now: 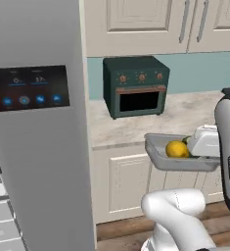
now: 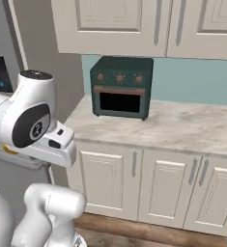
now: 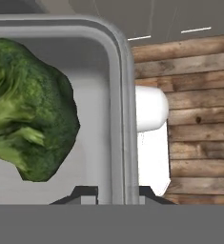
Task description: Take the broccoli and lemon out of the freezer and place them in the tupperware container on the counter. Then put the tupperware containing the vegetables back in the freezer.
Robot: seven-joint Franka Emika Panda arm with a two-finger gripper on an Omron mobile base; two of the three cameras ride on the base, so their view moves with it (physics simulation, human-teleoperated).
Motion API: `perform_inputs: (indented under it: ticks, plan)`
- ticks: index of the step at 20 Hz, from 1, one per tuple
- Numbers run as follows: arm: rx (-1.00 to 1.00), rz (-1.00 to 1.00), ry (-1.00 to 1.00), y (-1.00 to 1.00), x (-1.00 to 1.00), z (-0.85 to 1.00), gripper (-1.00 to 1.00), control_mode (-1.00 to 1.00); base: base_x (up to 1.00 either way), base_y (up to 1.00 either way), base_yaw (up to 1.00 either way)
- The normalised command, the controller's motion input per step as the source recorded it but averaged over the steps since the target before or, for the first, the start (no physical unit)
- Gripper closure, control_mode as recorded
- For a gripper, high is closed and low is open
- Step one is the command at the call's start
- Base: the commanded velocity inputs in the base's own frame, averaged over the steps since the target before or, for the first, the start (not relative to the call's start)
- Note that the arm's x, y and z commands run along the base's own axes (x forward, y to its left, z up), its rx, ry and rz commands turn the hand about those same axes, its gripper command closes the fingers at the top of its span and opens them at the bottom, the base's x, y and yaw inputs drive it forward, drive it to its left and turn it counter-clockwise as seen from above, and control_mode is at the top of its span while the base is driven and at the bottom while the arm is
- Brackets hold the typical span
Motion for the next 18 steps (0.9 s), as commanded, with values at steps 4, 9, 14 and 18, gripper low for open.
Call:
perform_inputs:
  ticks: [4,9,14,18]
  plan:
    - [0.00,0.00,0.00,0.00,0.00,0.00,1.00,1.00,-0.36,1.00,-0.32]
    - [0.00,0.00,0.00,0.00,0.00,0.00,1.00,1.00,0.00,1.00,-0.32]
    - [0.00,0.00,0.00,0.00,0.00,0.00,1.00,1.00,0.00,0.91,-0.22]
    - [0.00,0.00,0.00,0.00,0.00,0.00,1.00,1.00,0.14,0.39,0.01]
